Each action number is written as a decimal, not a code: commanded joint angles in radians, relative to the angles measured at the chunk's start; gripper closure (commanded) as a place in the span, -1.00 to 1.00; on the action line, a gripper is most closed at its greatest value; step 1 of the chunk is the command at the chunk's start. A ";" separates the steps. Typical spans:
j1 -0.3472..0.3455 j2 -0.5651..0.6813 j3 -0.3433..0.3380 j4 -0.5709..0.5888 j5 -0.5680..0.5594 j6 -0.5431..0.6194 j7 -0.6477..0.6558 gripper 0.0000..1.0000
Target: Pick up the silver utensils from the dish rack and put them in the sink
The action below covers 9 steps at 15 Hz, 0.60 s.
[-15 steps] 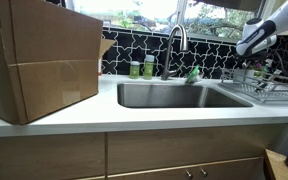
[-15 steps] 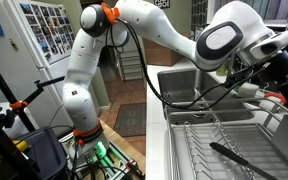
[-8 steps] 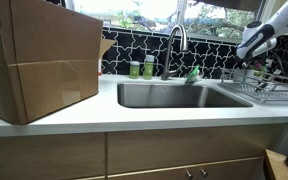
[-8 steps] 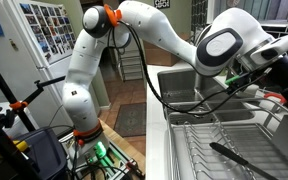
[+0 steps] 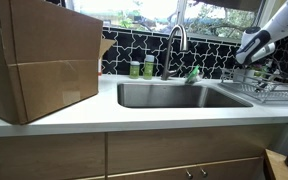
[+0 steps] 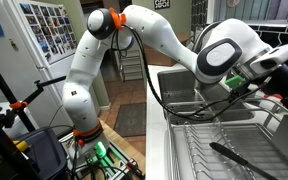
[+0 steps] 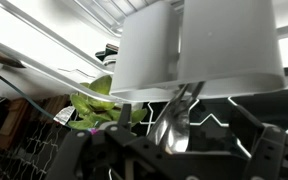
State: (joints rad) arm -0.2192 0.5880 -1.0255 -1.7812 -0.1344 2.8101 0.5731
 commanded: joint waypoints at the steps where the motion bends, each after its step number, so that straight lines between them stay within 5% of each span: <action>1: -0.009 0.039 -0.002 -0.016 0.037 0.061 -0.002 -1.00; 3: -0.012 0.052 -0.001 -0.015 0.053 0.073 -0.005 -1.00; 9: -0.011 0.055 0.000 -0.011 0.095 0.098 -0.015 0.13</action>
State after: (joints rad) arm -0.2228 0.6273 -1.0251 -1.7875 -0.0775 2.8781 0.5726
